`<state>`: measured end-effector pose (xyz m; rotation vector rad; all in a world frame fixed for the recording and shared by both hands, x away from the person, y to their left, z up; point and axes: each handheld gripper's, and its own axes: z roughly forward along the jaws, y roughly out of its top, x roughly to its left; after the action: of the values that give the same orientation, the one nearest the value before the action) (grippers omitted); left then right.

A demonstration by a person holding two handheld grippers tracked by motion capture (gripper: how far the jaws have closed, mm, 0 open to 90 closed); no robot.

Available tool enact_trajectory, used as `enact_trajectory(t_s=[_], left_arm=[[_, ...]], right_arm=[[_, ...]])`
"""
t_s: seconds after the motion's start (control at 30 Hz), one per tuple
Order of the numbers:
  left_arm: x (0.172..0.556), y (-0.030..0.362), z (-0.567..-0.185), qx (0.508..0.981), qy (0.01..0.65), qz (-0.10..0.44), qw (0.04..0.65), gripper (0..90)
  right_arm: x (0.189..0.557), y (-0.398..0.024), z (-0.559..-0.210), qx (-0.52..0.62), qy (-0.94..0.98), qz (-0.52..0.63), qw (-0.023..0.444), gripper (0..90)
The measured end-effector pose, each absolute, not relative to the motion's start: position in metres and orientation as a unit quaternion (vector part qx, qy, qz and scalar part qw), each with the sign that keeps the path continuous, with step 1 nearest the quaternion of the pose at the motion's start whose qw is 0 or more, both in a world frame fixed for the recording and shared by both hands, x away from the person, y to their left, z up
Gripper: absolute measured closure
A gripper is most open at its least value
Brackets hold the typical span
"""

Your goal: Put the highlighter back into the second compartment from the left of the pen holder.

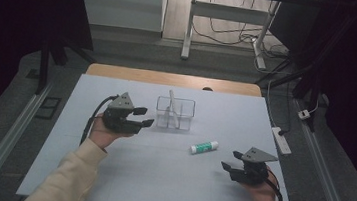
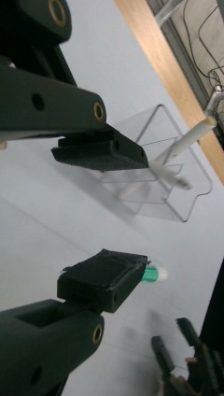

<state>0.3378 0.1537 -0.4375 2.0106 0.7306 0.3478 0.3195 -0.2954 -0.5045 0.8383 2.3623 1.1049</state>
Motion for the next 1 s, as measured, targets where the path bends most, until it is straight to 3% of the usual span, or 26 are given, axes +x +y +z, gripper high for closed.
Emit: enact_trajectory(t_s=[0.6, 1.0], left_arm=[[0.292, 0.181, -0.473, 0.829, 0.327, 0.127, 0.435, 41.7], [0.283, 0.187, -0.486, 0.83, 0.335, 0.127, 0.427, 41.1]], right_arm=[[0.321, -0.298, -0.5, 0.311, 0.832, 0.41, 0.205, 36.1], [0.323, -0.298, -0.497, 0.316, 0.832, 0.412, 0.196, 32.4]])
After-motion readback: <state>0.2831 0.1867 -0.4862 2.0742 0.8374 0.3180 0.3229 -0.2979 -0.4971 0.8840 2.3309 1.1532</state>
